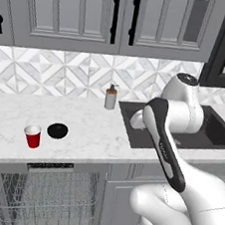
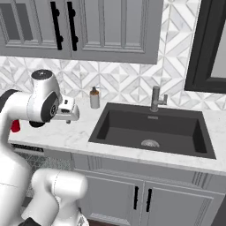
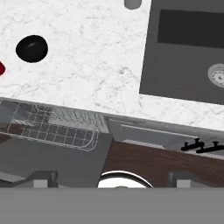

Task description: Pick up the cup and bowl from the counter, place them in the dishwasher, and close the dishwasher door.

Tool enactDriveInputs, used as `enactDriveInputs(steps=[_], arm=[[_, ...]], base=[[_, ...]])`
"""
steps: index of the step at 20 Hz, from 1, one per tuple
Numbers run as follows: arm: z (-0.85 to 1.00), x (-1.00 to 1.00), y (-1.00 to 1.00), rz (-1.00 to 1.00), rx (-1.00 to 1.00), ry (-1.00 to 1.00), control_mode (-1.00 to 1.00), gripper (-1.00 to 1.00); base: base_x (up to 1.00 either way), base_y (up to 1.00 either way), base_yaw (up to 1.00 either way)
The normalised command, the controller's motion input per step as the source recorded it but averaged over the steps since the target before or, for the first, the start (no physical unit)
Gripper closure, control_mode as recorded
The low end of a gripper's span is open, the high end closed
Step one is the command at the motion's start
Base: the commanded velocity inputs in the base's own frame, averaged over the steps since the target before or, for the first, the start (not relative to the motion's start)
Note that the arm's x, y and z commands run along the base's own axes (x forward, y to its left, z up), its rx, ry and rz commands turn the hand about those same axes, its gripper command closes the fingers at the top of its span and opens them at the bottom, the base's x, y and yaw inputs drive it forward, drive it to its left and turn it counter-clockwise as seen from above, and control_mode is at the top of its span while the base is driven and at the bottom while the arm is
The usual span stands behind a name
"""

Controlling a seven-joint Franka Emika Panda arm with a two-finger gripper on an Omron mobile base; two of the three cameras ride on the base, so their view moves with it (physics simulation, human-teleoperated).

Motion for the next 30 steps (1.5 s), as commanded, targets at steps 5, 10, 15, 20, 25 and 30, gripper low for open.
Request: enactDriveInputs(steps=[5,10,15,20,25,30], arm=[[0.0,0.0,0.0,0.0,0.0,0.0,1.0,-1.0],[0.0,0.0,0.0,0.0,0.0,0.0,1.0,-1.0],[0.0,0.0,0.0,0.0,0.0,0.0,1.0,-1.0],[0.0,0.0,0.0,0.0,0.0,0.0,1.0,-1.0],[0.0,0.0,0.0,0.0,0.0,0.0,1.0,-1.0],[0.0,0.0,0.0,0.0,0.0,0.0,1.0,-1.0]], base=[[0.0,-0.61,0.41],[0.0,-0.76,0.7],[0.28,-0.19,0.7],[0.58,-0.07,0.56],[-0.07,-0.61,0.43],[0.18,-0.09,0.13]])
